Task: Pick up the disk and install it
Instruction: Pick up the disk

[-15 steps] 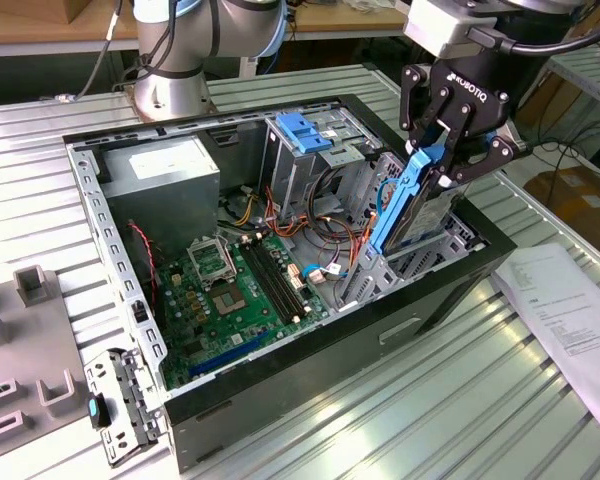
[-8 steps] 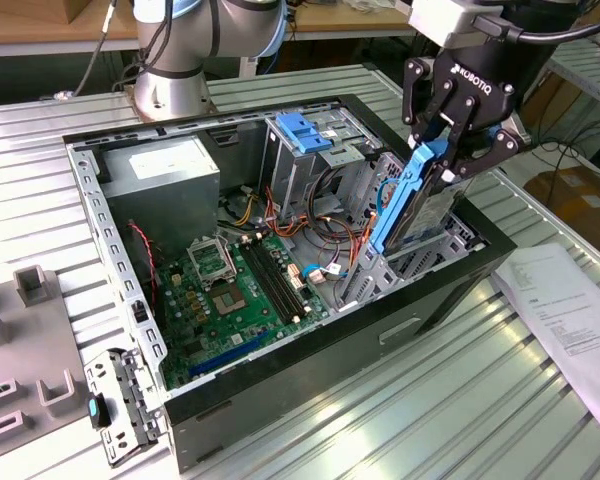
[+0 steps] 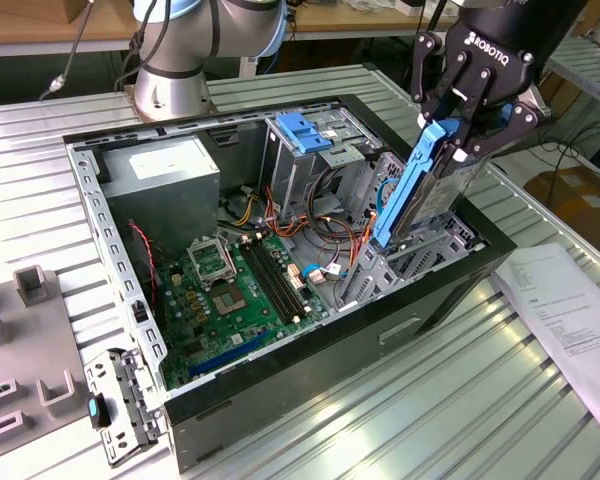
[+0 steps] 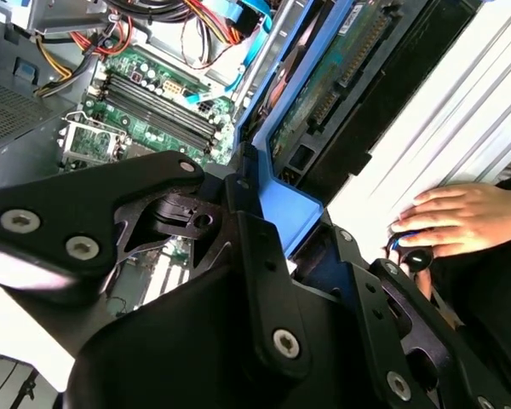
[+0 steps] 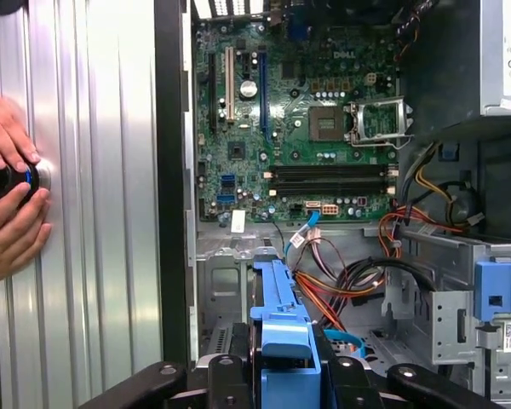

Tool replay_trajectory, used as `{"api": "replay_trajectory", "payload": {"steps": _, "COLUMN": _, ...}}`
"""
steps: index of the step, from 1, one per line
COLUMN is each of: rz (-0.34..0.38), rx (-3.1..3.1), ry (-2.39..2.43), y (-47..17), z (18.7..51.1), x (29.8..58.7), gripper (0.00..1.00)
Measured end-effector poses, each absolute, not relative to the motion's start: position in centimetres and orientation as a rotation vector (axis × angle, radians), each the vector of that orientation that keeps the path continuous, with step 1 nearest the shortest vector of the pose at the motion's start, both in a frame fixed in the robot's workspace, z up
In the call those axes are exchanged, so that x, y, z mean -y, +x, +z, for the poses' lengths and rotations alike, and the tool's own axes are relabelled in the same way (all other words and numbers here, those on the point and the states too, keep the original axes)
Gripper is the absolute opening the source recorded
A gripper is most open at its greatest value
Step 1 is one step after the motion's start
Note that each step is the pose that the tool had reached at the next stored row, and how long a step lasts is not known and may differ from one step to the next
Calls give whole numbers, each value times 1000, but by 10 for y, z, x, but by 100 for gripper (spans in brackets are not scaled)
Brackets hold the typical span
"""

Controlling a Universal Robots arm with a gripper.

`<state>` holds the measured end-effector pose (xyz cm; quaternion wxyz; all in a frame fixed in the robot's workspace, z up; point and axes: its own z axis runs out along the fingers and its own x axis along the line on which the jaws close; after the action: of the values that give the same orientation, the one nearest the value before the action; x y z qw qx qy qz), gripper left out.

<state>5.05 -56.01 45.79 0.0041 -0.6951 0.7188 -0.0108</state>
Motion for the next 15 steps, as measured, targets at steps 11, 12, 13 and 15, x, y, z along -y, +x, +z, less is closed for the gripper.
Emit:
{"api": "replay_trajectory", "payload": {"steps": 11, "rz": -34, "rx": -2250, "ry": -2180, "y": 47, "z": 458, "x": 559, "gripper": 37}}
{"api": "replay_trajectory", "payload": {"steps": 12, "rz": -34, "rx": -2250, "ry": -2181, "y": 47, "z": 458, "x": 559, "gripper": 37}}
{"api": "replay_trajectory", "payload": {"steps": 13, "rz": -34, "rx": -2250, "ry": -2180, "y": 48, "z": 458, "x": 559, "gripper": 37}}
{"api": "replay_trajectory", "payload": {"steps": 15, "rz": -34, "rx": -2250, "ry": -2180, "y": 50, "z": 458, "x": 559, "gripper": 37}}
